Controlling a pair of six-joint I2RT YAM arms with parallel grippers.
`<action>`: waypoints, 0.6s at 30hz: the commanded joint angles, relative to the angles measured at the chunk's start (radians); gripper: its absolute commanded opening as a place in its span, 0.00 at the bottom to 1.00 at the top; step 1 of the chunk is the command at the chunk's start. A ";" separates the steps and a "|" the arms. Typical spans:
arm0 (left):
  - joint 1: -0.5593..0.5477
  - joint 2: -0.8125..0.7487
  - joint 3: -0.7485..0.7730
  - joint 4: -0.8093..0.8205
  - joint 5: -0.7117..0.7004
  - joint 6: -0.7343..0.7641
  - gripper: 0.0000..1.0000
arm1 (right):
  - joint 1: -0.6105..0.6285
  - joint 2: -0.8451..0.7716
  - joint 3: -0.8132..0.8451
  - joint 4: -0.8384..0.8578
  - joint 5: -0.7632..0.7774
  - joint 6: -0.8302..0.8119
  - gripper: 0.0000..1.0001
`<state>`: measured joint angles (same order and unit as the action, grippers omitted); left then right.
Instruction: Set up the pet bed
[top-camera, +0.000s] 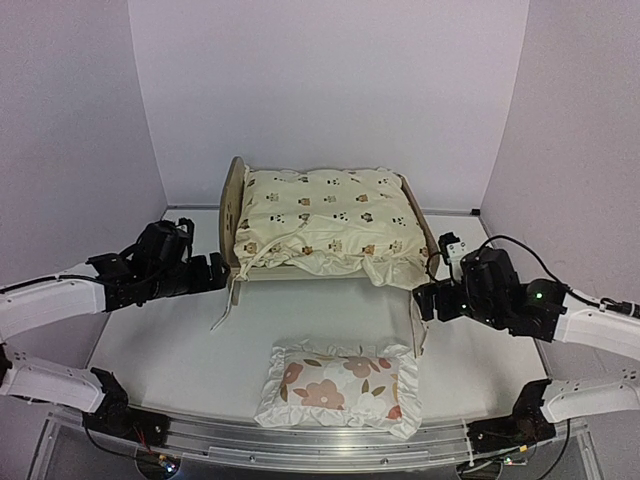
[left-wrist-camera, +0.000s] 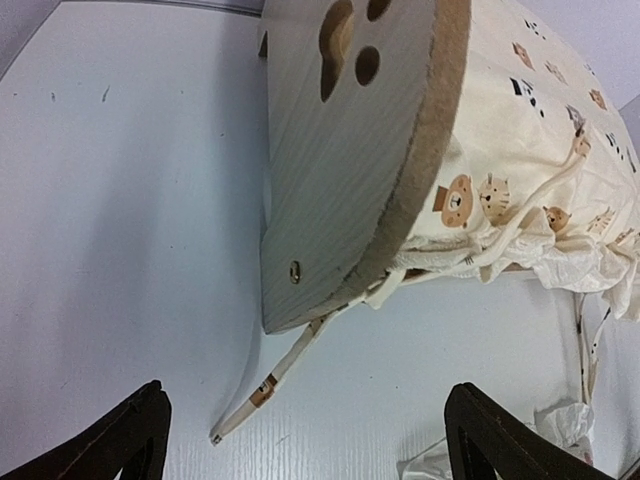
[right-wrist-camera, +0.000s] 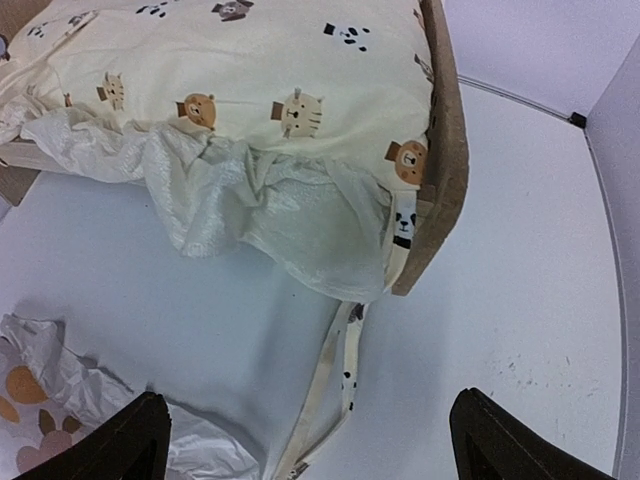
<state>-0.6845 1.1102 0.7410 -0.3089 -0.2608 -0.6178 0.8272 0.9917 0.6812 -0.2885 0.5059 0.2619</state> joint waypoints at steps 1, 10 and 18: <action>-0.056 0.038 0.003 0.074 0.010 0.001 0.95 | 0.003 -0.006 -0.009 -0.057 0.134 0.019 0.98; -0.129 0.110 0.067 0.029 -0.100 -0.006 0.90 | 0.003 0.020 0.037 -0.063 0.150 -0.008 0.98; -0.117 0.181 0.180 -0.041 -0.262 0.029 0.85 | -0.050 0.135 0.202 -0.061 0.174 -0.093 0.95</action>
<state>-0.8111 1.2489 0.8234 -0.3233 -0.4177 -0.6200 0.8200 1.0820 0.7687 -0.3664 0.6649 0.2189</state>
